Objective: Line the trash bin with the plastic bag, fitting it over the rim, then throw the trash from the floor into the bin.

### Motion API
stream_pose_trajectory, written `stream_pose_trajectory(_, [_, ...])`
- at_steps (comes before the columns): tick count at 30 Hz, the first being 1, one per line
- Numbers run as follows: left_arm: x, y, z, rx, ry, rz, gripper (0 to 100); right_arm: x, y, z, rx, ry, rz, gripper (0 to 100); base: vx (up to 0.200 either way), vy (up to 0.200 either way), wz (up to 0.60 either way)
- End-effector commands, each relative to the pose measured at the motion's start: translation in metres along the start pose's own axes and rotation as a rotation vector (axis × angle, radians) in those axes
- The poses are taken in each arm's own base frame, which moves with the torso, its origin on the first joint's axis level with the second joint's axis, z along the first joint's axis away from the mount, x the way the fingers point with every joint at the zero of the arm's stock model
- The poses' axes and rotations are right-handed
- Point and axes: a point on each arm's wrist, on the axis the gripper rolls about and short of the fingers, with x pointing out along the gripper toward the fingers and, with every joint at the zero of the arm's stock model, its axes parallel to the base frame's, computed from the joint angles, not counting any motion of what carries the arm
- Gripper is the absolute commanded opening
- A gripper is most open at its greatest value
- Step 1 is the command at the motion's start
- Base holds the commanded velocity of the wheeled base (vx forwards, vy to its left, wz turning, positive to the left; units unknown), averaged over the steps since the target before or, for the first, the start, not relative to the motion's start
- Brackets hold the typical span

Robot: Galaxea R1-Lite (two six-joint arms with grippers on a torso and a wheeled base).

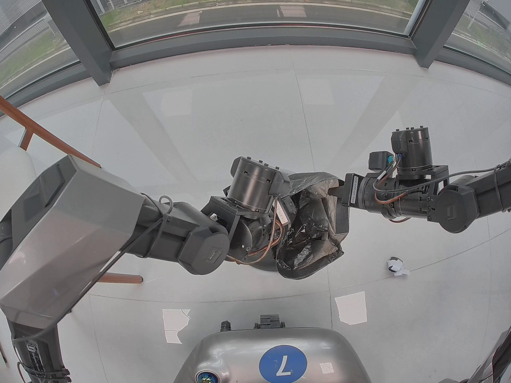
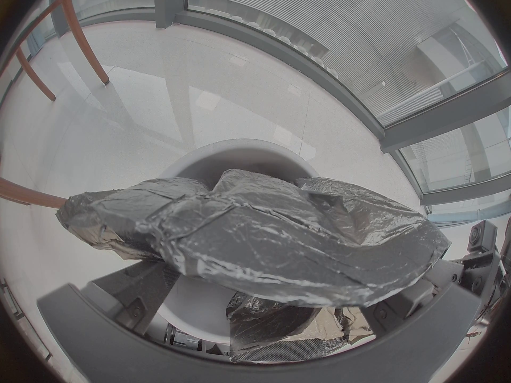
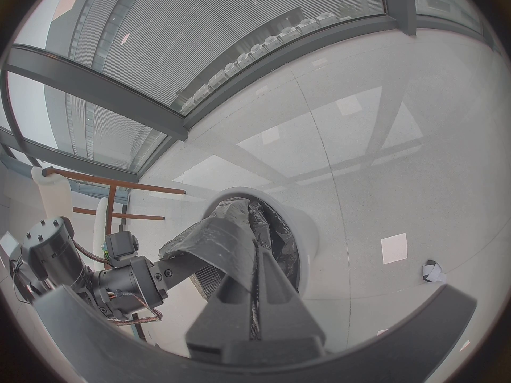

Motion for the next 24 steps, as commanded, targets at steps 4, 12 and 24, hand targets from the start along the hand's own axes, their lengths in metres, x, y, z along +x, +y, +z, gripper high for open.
stream_pose_trajectory(4, [0.000, 0.002, 0.004, -0.005, -0.012, 0.006, 100, 0.001, 0.000, -0.001, -0.001, 0.004, 0.000, 0, 0.000, 0.000, 0.00])
stream_pose_trajectory(12, [-0.001, 0.003, 0.007, -0.004, -0.021, 0.016, 0, 0.001, 0.000, 0.000, -0.001, 0.002, -0.001, 0, 0.000, 0.000, 0.00])
stream_pose_trajectory(24, [-0.028, -0.004, 0.027, -0.022, -0.058, -0.025, 0, 0.000, 0.000, 0.002, -0.001, -0.006, 0.005, 0, 0.000, 0.000, 0.00])
